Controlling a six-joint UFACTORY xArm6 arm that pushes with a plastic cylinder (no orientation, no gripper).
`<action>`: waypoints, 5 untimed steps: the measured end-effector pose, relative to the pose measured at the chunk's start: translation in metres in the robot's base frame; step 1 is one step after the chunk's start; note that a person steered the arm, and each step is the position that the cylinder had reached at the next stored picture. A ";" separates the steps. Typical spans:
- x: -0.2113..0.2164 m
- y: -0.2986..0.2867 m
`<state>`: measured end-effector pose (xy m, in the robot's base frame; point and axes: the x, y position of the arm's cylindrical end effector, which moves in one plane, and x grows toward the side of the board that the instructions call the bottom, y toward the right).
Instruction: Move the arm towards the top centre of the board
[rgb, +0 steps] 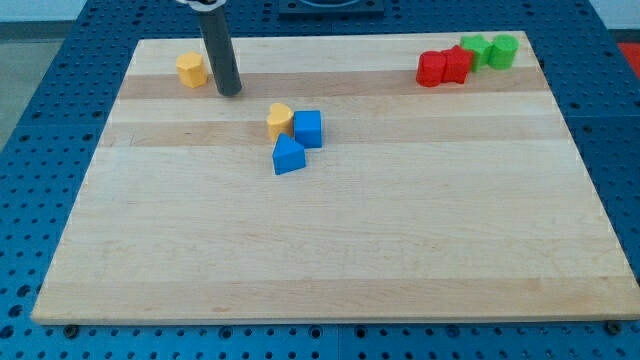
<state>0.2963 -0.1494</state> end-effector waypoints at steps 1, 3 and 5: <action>-0.010 -0.018; -0.016 -0.039; -0.006 0.013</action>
<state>0.2899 -0.1364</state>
